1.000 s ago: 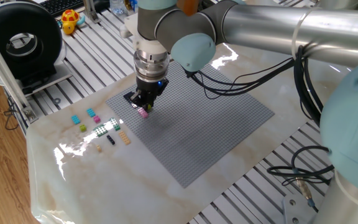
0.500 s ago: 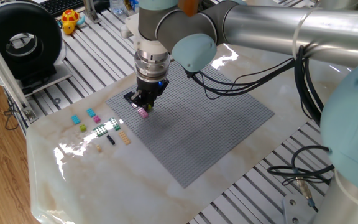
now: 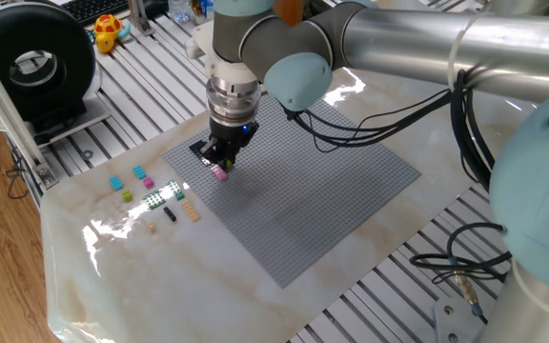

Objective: Stack small Lego blocks randomly, one at a time

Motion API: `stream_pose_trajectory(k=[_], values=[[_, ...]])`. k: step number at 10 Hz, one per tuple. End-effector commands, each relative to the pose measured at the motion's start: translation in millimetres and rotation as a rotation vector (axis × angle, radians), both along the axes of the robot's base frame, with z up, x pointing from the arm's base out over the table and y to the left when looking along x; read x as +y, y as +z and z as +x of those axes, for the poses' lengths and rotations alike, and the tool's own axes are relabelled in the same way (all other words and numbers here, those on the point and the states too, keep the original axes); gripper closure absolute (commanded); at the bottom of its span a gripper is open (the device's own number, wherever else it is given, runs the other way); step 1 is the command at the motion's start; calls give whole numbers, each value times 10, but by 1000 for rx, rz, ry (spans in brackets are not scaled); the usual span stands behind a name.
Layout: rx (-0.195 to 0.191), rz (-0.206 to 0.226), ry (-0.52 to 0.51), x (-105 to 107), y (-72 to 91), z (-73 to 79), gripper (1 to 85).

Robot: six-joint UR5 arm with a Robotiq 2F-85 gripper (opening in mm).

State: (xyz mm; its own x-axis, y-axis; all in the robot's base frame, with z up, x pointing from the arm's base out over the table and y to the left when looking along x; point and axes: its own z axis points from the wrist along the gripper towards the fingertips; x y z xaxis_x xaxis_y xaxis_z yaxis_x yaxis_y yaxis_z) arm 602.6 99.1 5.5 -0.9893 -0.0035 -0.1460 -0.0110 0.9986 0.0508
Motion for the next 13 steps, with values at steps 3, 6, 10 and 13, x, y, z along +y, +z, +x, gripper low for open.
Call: stream_pose_trajectory(k=[3, 6, 10, 13], values=[[-2, 18, -5, 12, 24, -12, 843], [21, 4, -3, -14, 105, -62, 843], [30, -30, 3, -145, 303, -83, 843], [40, 9, -13, -50, 304, -107, 843]])
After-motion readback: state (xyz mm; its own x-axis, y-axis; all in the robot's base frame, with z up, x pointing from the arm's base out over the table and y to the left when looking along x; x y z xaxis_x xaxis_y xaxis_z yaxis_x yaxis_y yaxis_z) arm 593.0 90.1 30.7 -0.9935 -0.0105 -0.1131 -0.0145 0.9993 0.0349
